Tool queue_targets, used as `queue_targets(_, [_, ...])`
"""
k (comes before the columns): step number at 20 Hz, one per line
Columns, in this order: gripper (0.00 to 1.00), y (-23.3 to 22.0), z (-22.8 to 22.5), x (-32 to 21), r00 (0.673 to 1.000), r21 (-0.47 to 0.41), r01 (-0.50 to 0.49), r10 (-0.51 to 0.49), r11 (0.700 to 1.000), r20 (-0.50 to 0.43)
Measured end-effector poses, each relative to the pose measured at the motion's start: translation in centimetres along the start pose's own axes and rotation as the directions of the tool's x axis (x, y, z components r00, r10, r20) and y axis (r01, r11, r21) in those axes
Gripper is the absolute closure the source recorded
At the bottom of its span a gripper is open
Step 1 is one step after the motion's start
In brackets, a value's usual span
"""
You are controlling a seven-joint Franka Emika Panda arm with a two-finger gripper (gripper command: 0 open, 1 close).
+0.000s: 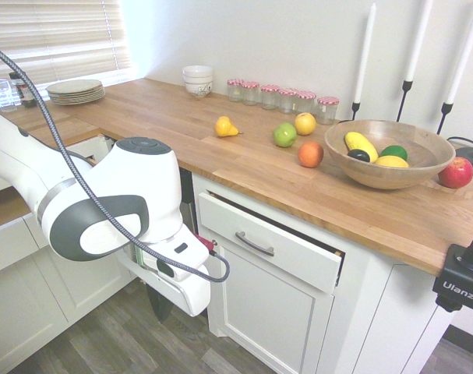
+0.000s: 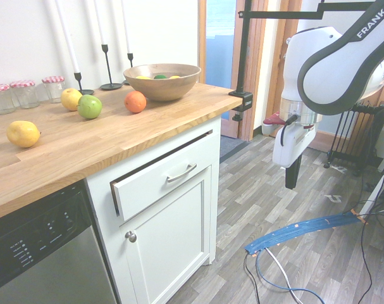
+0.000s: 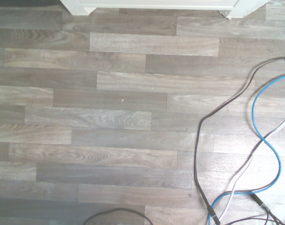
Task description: Close the drawer
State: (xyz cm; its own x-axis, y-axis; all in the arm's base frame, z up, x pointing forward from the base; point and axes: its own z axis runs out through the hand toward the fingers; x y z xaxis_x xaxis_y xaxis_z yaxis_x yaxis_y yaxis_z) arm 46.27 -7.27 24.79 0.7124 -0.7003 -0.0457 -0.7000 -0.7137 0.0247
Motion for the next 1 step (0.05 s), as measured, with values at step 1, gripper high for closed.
queue_targets(1, [0.00, -0.03, 0.00, -0.02, 1.000, 0.000, 0.001, -0.001, 1.000, 0.000])
